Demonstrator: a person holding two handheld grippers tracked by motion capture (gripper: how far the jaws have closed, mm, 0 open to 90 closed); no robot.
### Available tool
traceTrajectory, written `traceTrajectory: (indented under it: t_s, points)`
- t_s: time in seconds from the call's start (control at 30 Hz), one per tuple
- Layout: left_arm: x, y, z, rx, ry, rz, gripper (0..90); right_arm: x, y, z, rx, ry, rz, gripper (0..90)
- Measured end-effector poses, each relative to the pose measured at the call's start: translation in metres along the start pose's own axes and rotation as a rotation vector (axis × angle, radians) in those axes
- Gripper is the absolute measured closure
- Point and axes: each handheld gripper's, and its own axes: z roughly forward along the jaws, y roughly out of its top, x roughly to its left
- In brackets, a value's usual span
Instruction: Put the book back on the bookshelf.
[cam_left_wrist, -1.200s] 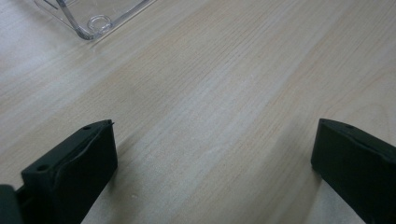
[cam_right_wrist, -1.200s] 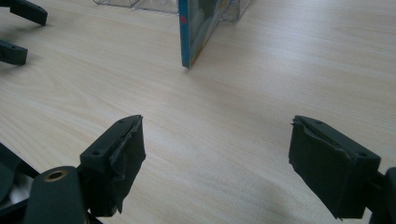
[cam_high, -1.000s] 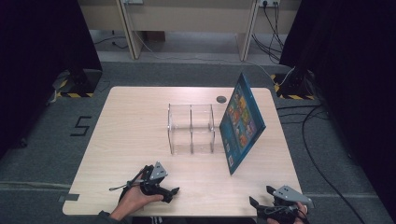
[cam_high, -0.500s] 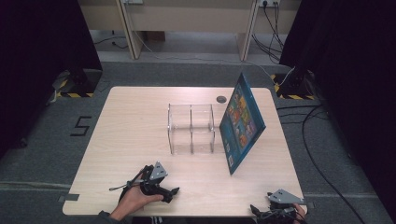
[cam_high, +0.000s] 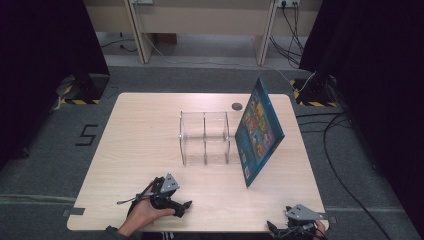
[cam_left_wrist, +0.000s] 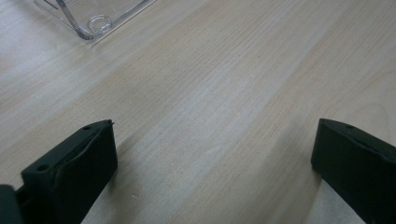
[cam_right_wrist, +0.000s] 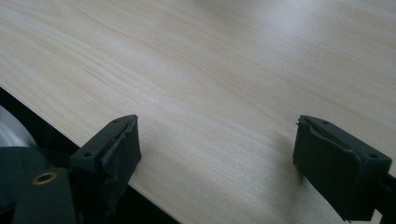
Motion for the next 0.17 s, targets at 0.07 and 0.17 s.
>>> traceTrajectory:
  t_s: [0.07, 0.17]
  points:
    - [0.0, 0.0, 0.0, 0.0, 0.0, 0.0, 0.0, 0.0, 0.0, 0.0, 0.0, 0.0, 0.0, 15.6]
    - [0.0, 0.0, 0.0, -0.001, 0.0, -0.001, 0.0, -0.0001, 0.0, 0.0, 0.0, 0.001, -0.001, 15.6]
